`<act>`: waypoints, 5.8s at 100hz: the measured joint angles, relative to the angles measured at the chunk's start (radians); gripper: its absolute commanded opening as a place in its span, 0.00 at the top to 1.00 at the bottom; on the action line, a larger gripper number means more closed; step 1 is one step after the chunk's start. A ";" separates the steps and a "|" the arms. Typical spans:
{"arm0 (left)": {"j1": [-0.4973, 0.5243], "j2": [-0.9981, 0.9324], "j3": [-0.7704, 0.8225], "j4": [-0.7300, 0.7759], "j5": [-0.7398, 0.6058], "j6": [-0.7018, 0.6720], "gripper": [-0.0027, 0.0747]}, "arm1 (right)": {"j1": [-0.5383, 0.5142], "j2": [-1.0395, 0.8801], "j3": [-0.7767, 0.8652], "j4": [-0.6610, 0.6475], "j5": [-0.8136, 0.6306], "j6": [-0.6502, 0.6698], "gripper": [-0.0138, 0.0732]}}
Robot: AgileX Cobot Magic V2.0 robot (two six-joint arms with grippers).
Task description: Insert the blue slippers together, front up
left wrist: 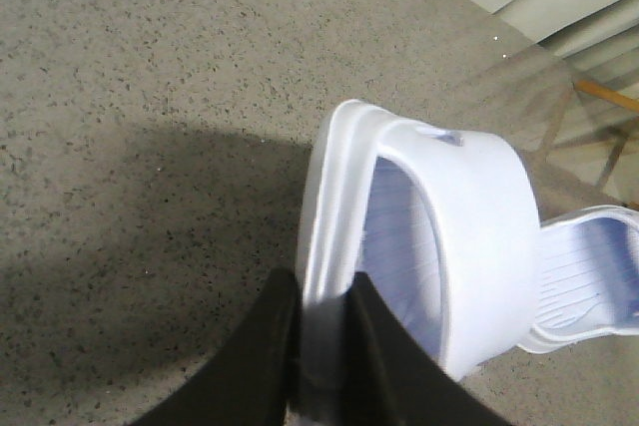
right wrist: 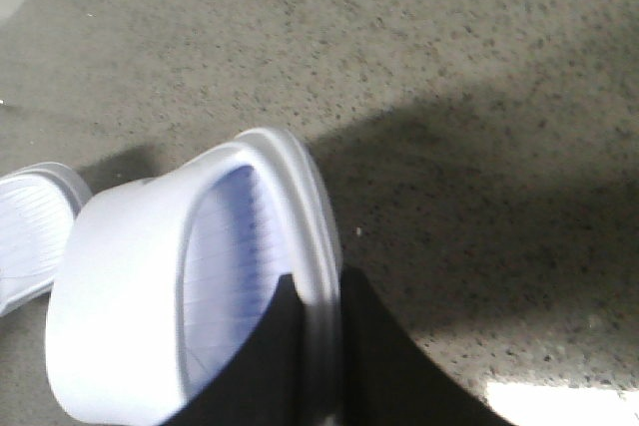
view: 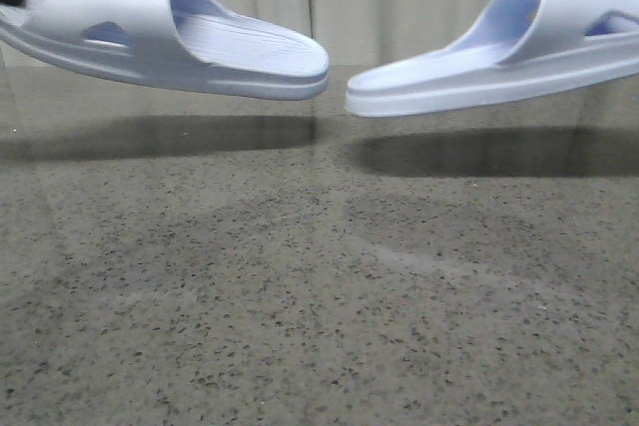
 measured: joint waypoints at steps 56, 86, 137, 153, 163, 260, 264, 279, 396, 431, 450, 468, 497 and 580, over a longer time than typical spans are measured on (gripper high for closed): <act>0.014 0.019 -0.017 0.031 0.156 -0.082 0.95 | 0.000 0.025 -0.094 0.167 0.101 -0.079 0.96; 0.014 0.037 -0.017 -0.005 0.166 -0.160 0.95 | 0.018 0.097 -0.094 0.237 0.139 -0.135 0.96; -0.001 0.037 -0.017 -0.014 0.166 -0.261 0.95 | 0.059 0.233 -0.095 0.320 0.141 -0.234 0.96; -0.034 0.039 -0.017 -0.014 0.166 -0.268 0.95 | 0.059 0.273 -0.095 0.345 0.158 -0.259 0.96; -0.042 0.039 -0.017 -0.014 0.168 -0.271 0.95 | 0.059 0.291 -0.095 0.353 0.164 -0.269 0.96; -0.110 0.039 -0.017 -0.010 0.130 -0.283 0.95 | 0.339 0.394 -0.098 0.378 -0.001 -0.333 0.96; -0.115 0.039 -0.017 -0.010 0.124 -0.283 0.95 | 0.347 0.394 -0.098 0.378 -0.008 -0.333 0.96; -0.133 0.039 -0.019 -0.010 0.111 -0.281 0.95 | 0.370 0.394 -0.098 0.387 -0.030 -0.333 0.96; -0.074 0.039 -0.019 0.030 0.061 -0.227 0.95 | 0.080 0.346 -0.098 0.423 0.172 -0.333 0.61; -0.086 0.039 -0.019 0.078 -0.053 -0.163 0.94 | 0.080 0.343 -0.100 0.423 0.174 -0.333 0.61; -0.150 0.056 -0.019 0.161 -0.124 -0.161 0.90 | 0.080 0.343 -0.100 0.423 0.174 -0.333 0.61; -0.198 0.107 -0.019 0.176 -0.152 -0.141 0.55 | 0.080 0.343 -0.100 0.415 0.174 -0.333 0.61; -0.205 0.138 -0.024 0.186 -0.181 -0.092 0.37 | 0.080 0.343 -0.100 0.405 0.176 -0.333 0.61; -0.205 -0.190 -0.190 0.362 -0.429 -0.068 0.95 | -0.025 0.219 -0.100 0.458 0.171 -0.335 0.96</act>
